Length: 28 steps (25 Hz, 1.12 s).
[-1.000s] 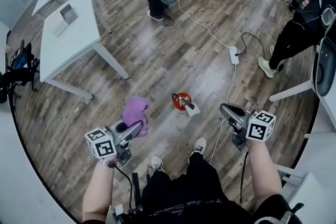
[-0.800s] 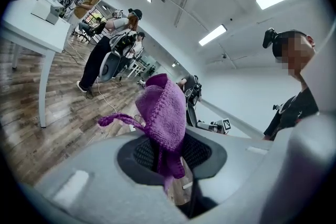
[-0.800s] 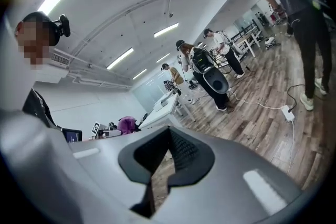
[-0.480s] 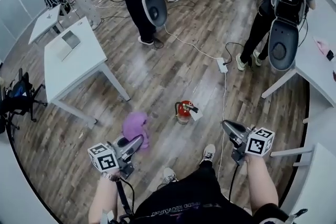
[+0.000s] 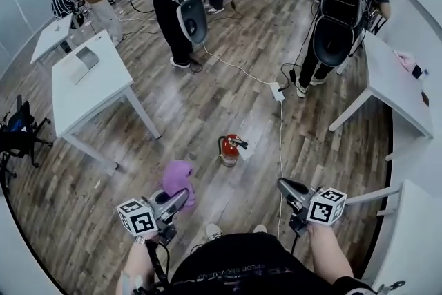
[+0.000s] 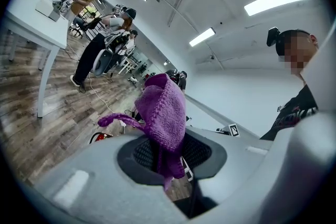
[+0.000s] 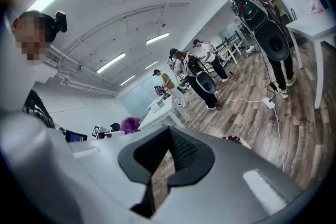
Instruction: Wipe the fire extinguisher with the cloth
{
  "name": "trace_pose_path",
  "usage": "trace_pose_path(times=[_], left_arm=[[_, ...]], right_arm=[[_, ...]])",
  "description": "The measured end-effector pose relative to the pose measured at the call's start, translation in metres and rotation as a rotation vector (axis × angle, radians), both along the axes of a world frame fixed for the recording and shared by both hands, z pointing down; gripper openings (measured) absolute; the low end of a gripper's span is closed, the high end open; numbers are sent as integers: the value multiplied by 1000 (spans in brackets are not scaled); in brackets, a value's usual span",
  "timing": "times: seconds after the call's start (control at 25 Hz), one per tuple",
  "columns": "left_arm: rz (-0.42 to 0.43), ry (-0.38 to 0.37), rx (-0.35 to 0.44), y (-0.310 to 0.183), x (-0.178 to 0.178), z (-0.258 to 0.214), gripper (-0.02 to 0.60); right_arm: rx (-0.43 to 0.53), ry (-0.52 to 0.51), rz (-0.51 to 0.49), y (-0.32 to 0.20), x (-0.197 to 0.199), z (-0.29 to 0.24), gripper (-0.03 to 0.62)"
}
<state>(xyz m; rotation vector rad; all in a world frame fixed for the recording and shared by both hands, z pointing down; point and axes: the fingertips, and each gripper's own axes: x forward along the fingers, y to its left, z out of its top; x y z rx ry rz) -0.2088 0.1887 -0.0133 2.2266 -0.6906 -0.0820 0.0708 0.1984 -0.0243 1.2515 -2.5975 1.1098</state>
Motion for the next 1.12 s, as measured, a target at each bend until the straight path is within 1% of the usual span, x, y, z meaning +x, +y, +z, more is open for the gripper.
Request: trace_pose_path(times=[0.16, 0.32, 0.48, 0.68, 0.88, 1.12], left_arm=[[17, -2, 21, 5, 31, -10, 81], [40, 0, 33, 15, 66, -19, 83], [37, 10, 24, 37, 96, -15, 82], [45, 9, -17, 53, 128, -6, 83], [37, 9, -16, 55, 144, -9, 82], [35, 1, -26, 54, 153, -13, 83]], right_arm=[[14, 27, -52, 14, -3, -7, 3], [32, 14, -85, 22, 3, -13, 3], [20, -8, -89, 40, 18, -11, 3], [9, -11, -82, 55, 44, -7, 3], [-2, -20, -92, 62, 59, -2, 3], [13, -15, -130, 60, 55, -8, 3]])
